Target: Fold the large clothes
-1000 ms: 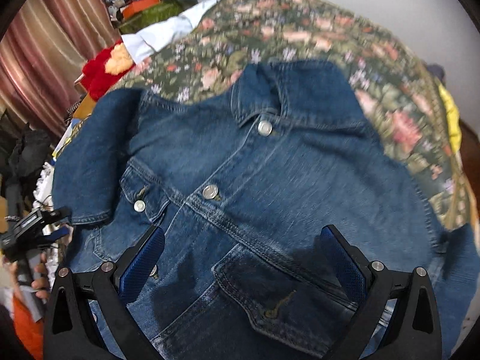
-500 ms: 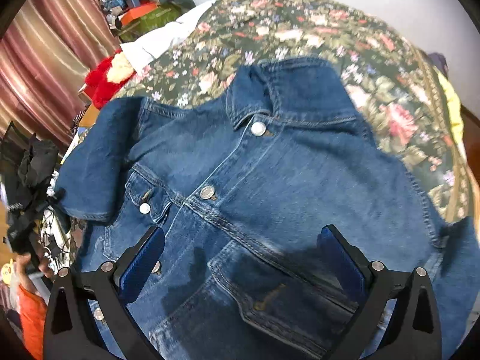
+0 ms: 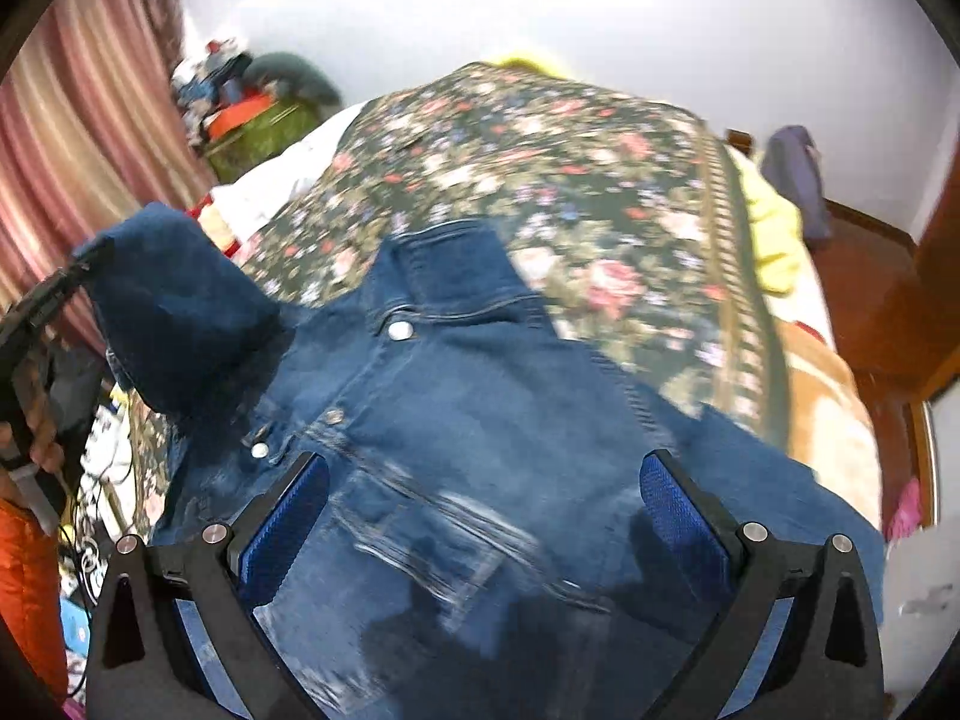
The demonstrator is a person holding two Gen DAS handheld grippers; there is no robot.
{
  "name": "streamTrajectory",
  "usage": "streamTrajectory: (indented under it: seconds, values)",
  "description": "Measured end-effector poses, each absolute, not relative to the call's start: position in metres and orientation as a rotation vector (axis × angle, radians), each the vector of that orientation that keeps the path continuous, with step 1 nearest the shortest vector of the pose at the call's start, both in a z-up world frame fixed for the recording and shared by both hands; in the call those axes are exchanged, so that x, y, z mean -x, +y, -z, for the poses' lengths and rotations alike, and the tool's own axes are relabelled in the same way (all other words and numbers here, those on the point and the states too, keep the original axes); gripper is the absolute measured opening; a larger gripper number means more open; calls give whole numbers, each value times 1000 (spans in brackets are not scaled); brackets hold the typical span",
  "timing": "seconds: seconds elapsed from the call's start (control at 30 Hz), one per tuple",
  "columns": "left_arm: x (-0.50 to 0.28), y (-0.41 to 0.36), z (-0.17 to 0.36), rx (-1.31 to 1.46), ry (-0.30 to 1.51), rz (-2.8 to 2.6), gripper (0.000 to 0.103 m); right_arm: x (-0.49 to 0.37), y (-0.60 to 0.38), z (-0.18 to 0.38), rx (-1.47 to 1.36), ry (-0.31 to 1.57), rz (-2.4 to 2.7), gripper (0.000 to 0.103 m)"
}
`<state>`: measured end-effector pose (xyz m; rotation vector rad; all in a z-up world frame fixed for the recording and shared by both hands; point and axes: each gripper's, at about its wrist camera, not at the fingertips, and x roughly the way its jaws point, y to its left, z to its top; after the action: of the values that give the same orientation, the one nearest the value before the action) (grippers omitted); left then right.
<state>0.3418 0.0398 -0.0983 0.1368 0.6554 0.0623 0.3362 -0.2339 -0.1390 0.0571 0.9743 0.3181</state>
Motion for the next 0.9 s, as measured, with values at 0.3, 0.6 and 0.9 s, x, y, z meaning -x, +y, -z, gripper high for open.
streamTrajectory:
  seconds: [0.3,0.6,0.9]
  values:
    - [-348,-51,210,-196,1020,279,10,-319,-268,134,-98,987,-274,103]
    - [-297,-32,198,-162,1015,309,63,-320,-228,134,-34,999,-338,103]
    - [-279,89,172,-99,904,22,74,-333,-128,133,130,998,-494,103]
